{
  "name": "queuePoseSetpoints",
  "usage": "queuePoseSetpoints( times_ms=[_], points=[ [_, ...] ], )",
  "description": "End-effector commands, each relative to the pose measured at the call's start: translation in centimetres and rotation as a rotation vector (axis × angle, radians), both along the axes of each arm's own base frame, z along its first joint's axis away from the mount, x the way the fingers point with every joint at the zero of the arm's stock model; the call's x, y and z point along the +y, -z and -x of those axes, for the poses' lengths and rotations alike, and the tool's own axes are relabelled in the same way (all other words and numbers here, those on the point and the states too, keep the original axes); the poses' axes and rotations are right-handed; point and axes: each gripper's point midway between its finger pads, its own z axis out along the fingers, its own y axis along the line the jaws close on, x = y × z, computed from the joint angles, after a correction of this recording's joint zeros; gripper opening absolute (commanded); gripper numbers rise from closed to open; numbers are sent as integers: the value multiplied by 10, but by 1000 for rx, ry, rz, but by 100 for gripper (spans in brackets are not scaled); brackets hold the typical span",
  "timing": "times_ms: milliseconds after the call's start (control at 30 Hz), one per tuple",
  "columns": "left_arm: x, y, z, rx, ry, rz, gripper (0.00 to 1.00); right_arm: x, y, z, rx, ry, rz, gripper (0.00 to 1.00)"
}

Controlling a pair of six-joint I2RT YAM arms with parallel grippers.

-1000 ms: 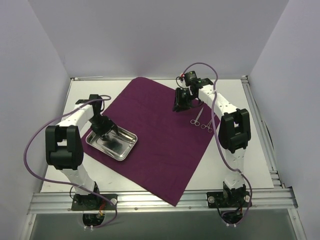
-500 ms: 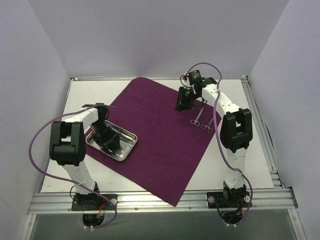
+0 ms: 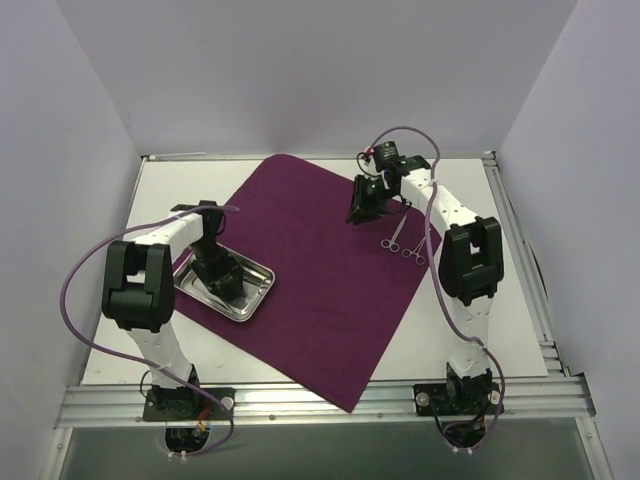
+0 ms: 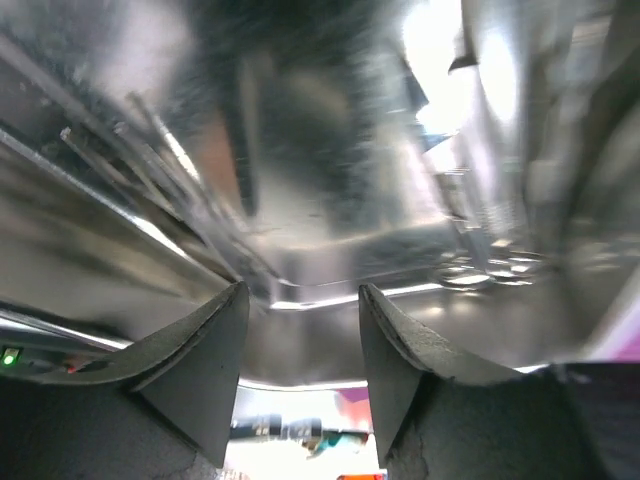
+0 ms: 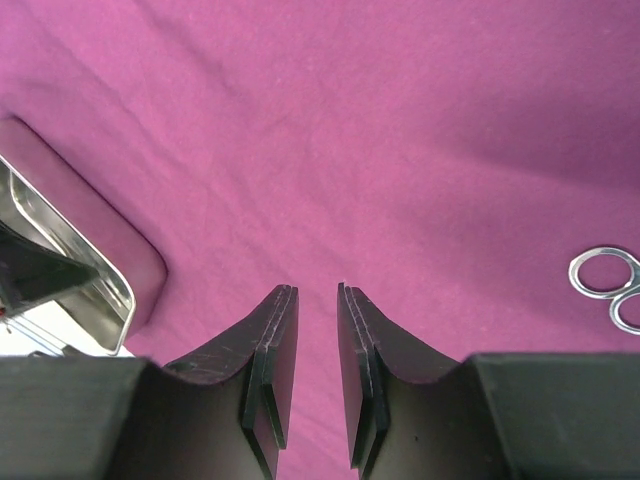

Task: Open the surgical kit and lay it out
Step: Pick up the medical item from the container.

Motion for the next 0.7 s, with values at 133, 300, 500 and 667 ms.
queuePoseSetpoints(
  times_ms=[133,300,500,667],
  points=[
    [1,3,-42,-66,-14,-37,60,8,-31,6,-85,-52,27,24],
    [-7,7,-52,-74,-5,-36,62,6,-37,7,-106,-47,20,23],
    [-8,5,-63,-101,2,-41,62,4,-37,8,-107,-49,28,23],
    [-9,-18,-63,-150,1,-27,58,-2,-36,5,-100,-36,27,23]
  ],
)
